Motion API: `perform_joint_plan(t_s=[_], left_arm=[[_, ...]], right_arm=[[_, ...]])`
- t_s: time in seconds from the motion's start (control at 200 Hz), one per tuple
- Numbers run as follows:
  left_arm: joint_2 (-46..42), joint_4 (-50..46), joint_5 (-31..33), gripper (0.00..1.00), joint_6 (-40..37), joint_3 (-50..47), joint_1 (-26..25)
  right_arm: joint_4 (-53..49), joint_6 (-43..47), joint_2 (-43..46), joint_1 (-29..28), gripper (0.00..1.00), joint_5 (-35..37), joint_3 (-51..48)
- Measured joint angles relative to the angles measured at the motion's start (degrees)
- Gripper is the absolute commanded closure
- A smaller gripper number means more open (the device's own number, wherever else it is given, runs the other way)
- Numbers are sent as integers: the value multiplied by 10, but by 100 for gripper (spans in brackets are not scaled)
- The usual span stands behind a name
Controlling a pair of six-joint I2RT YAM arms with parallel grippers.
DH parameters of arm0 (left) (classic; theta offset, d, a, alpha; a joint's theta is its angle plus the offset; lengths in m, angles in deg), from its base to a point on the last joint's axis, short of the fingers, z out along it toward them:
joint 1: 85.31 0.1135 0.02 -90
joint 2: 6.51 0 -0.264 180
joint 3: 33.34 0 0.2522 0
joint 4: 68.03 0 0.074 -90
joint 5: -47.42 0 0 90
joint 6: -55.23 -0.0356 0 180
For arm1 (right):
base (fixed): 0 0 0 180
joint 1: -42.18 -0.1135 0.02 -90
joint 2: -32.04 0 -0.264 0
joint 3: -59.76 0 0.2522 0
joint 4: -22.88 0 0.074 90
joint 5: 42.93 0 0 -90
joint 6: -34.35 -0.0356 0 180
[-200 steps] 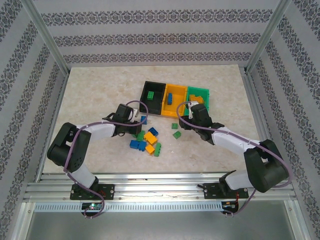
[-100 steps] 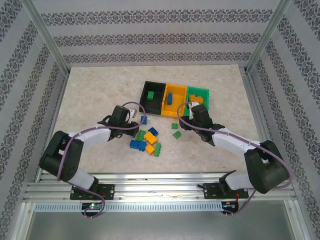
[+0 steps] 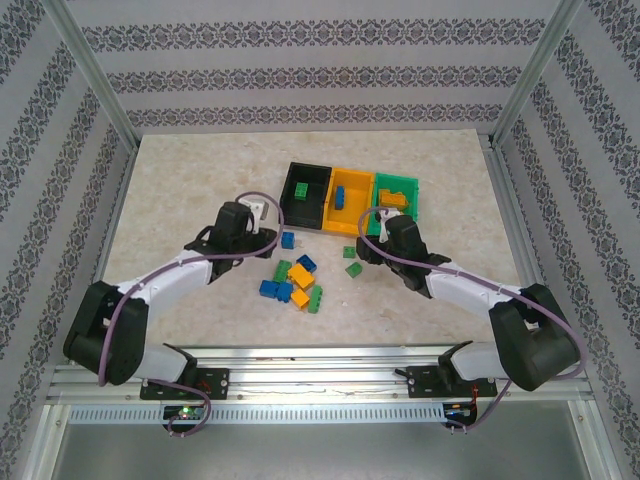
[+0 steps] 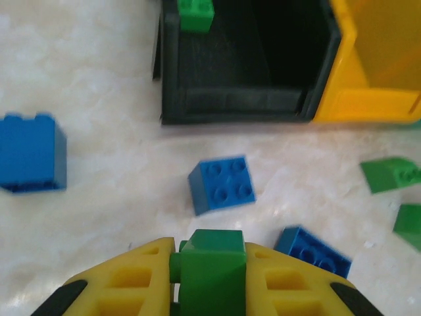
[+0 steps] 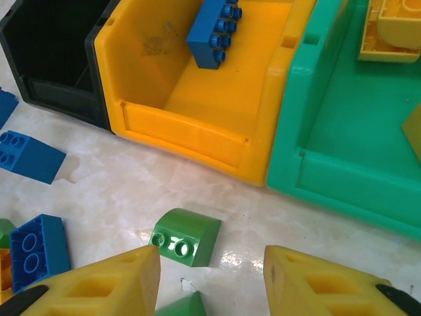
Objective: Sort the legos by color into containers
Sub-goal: Pick up the lego from the center of the table, then place the lego in the container.
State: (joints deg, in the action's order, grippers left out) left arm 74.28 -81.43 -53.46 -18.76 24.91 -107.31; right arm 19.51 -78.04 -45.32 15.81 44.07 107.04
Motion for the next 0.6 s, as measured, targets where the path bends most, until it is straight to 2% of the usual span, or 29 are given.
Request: perform_joint_plan(t_s=[0.205, 0.36, 0.495, 0.6], left_arm=[[88, 1, -11, 85, 7, 142, -1], [169, -18, -9, 75, 4, 248, -1], [238, -54, -2, 62, -11, 339, -1], [263, -76, 0, 49, -19, 374, -1]], right_arm=[[23, -18, 7, 4, 54, -17, -15], [31, -32, 7, 8, 54, -28, -18], [37, -38, 9, 12, 54, -34, -21], [37, -43, 11, 19, 54, -40, -23]])
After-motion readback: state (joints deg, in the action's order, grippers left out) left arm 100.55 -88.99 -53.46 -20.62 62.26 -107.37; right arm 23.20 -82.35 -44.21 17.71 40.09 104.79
